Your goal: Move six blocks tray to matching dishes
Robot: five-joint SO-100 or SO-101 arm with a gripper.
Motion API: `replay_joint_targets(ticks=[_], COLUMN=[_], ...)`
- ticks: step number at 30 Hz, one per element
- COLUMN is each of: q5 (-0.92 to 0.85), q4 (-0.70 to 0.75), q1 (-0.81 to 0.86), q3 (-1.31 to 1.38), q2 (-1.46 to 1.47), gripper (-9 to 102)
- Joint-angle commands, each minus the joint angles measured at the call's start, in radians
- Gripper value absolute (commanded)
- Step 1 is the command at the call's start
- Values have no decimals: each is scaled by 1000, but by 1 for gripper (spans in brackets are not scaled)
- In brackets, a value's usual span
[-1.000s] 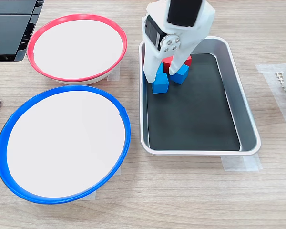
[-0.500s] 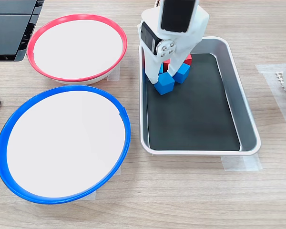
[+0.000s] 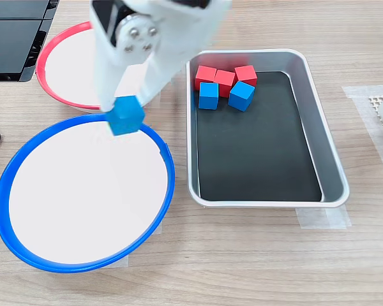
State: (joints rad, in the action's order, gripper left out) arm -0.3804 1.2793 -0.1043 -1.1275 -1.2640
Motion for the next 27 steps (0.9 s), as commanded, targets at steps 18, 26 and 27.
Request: replay_joint_targets(ticks=[18, 26, 27], q5=[-365, -867, -897], q4=[337, 416, 379], q1=[32, 360, 379], q3=[-170, -465, -485], q2=[-135, -301, -293], gripper=[0, 10, 12])
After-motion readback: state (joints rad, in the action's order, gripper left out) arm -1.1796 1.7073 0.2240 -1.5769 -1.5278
